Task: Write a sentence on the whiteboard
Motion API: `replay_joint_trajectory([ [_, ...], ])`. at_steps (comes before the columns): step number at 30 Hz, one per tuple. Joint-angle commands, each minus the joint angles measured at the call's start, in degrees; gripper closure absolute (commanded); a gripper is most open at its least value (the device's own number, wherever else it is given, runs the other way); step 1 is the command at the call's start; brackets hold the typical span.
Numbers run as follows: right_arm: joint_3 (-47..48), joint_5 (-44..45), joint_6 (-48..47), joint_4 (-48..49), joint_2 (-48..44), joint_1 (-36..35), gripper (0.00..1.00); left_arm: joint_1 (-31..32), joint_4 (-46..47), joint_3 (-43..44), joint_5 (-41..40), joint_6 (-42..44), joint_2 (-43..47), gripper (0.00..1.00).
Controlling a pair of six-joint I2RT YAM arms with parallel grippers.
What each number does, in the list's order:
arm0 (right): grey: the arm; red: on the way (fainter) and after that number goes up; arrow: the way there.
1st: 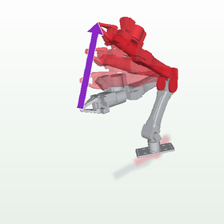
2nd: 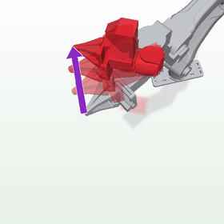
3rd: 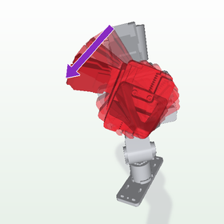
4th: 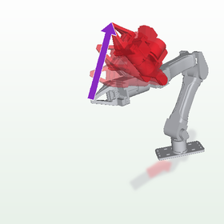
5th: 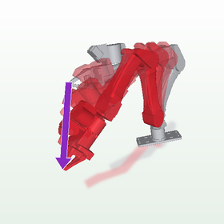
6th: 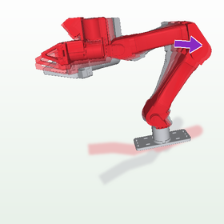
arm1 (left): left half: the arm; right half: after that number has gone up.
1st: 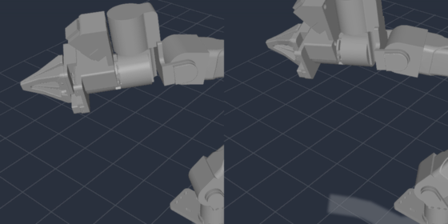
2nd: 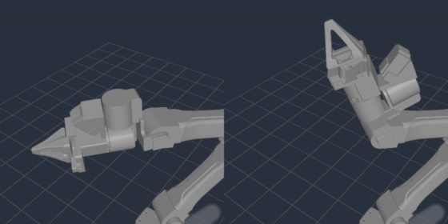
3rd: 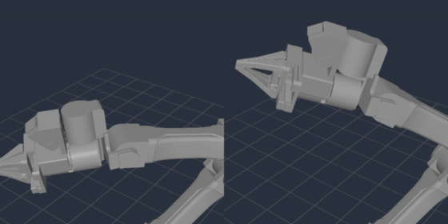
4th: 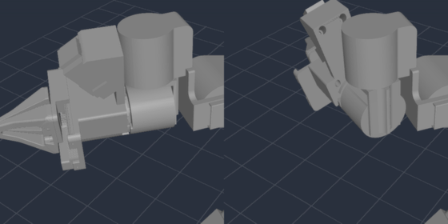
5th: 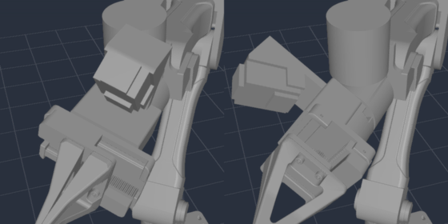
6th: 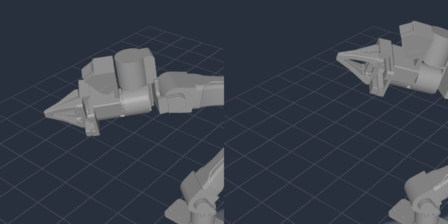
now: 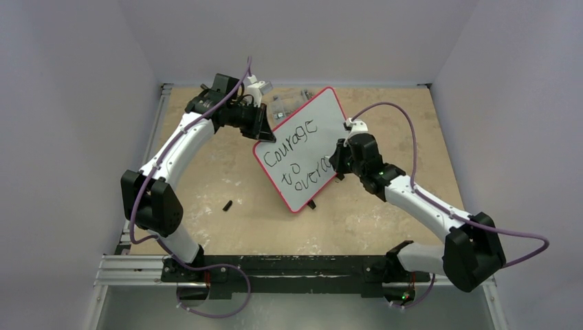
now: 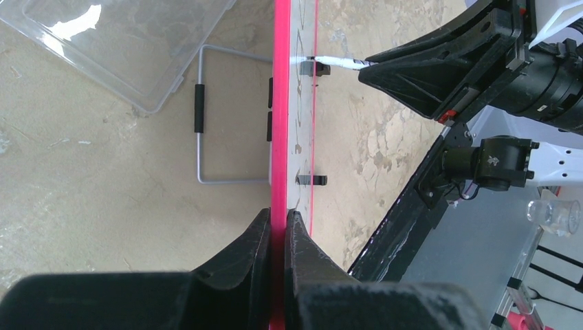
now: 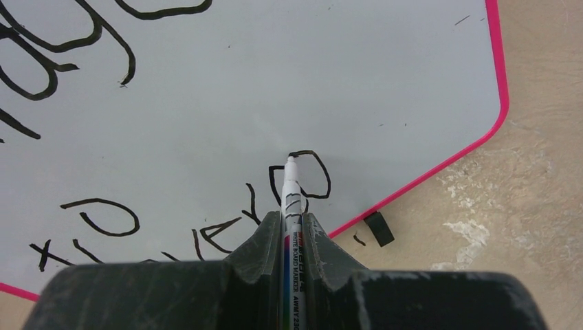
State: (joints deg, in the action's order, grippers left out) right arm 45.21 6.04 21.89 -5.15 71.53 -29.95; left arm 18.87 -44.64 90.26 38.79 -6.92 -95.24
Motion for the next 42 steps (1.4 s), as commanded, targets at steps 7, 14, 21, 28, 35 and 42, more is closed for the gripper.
replay_joint_trajectory([
  [7, -1.4, 6.0, 1.0, 0.4, -4.9, 0.0, 1.0, 0.1, 0.8, 1.1, -2.1, 1.6, 1.1, 1.0],
  [14, 1.0, 5.7, 1.0, 1.1, -0.9, 2.4, 1.0, 0.1, 0.8, 1.1, -2.1, 1.6, 1.2, 1.0],
  [21, 3.6, 4.1, 0.7, 2.5, 1.6, 2.9, 1.0, 0.1, 0.8, 1.1, -2.1, 1.6, 1.1, 1.0],
  [28, 4.8, 3.1, 0.4, 3.1, 3.3, 3.0, 1.0, 0.1, 0.7, 1.1, -2.1, 1.8, 1.1, 1.0],
  [35, 1.6, 1.6, 1.0, 4.7, 4.1, 3.0, 1.0, 0.1, 0.7, 1.3, -2.2, 1.7, 1.2, 1.0],
  [42, -3.3, 1.3, 2.3, 6.1, 3.2, 3.0, 1.0, 0.1, 0.7, 1.2, -2.2, 1.7, 1.3, 1.0],
])
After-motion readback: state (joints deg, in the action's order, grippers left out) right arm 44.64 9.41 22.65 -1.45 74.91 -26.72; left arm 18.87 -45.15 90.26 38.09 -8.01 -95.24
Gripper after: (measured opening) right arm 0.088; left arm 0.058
